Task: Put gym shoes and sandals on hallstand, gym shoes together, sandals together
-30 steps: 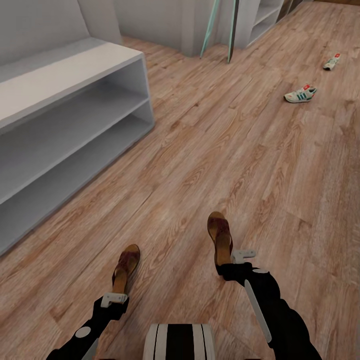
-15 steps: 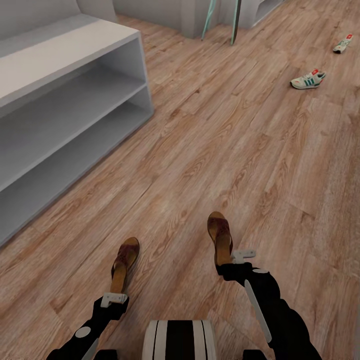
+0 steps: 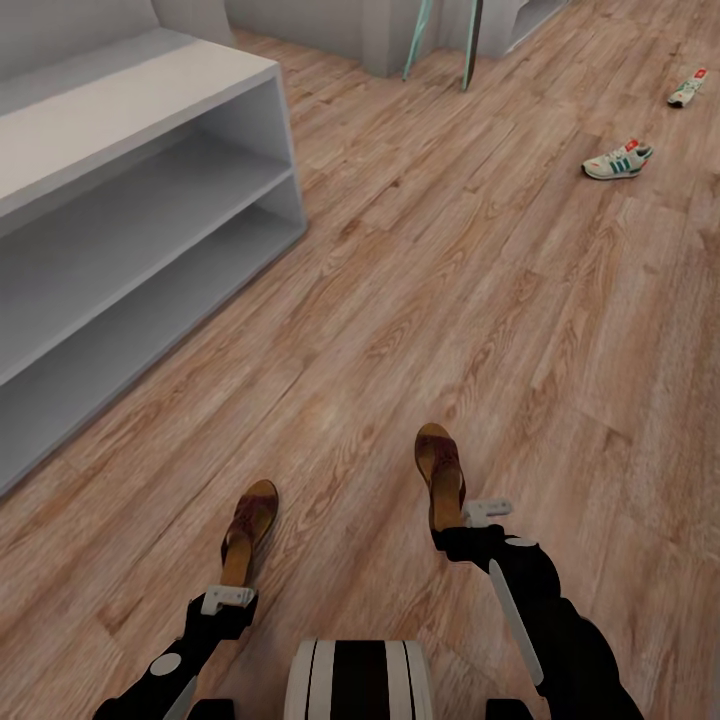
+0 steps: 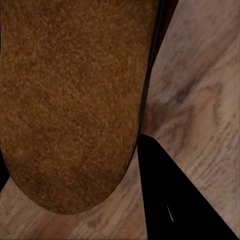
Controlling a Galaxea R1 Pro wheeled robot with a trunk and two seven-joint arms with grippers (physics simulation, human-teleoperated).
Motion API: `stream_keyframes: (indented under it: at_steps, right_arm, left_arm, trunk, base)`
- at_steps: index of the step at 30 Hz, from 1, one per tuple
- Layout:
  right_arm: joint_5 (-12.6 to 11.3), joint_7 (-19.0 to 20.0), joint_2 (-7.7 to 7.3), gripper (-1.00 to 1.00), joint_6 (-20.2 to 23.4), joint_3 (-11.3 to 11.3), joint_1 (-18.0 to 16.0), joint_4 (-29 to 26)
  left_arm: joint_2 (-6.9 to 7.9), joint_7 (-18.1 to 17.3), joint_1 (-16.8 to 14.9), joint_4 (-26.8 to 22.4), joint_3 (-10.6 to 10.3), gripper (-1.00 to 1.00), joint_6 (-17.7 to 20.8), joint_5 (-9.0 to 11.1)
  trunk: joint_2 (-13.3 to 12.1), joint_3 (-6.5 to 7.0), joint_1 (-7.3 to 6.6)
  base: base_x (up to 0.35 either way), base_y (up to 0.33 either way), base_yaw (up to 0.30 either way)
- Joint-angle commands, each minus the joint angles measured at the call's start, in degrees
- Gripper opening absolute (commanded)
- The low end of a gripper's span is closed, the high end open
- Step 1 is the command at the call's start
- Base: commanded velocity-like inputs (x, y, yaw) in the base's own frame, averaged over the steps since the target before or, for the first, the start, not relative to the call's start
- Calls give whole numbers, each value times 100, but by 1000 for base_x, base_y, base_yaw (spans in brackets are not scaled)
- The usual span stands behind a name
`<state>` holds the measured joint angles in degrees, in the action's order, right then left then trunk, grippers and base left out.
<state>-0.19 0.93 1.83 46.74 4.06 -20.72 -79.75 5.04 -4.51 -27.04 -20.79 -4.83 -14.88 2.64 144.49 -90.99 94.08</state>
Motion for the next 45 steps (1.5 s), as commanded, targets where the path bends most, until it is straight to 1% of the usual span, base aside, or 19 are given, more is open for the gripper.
stream_keyframes:
  at_steps: [1,21,22,45]
  right_arm:
    - [-20,-14,1,-100,31,-2,-2,-6]
    - [-21,-9,1,-100,30,-2,-2,-6]
    - [-22,-8,1,-100,31,-2,-2,-6]
    - [-20,-5,1,-100,28,-2,-2,-6]
  left_arm:
    - [6,3,-3,5,-36,100,-21,28]
    - [6,10,-3,5,-27,100,-16,27]
    - [6,10,-3,5,-27,-100,-16,27]
    - [6,11,-3,5,-27,-100,-22,35]
  trunk:
    - [1,-3,1]
    - [1,-3,1]
    - [1,-3,1]
    - [1,-3,1]
  base:
    - [159,0,0]
    - [16,0,0]
    - [0,0,0]
    - [0,0,0]
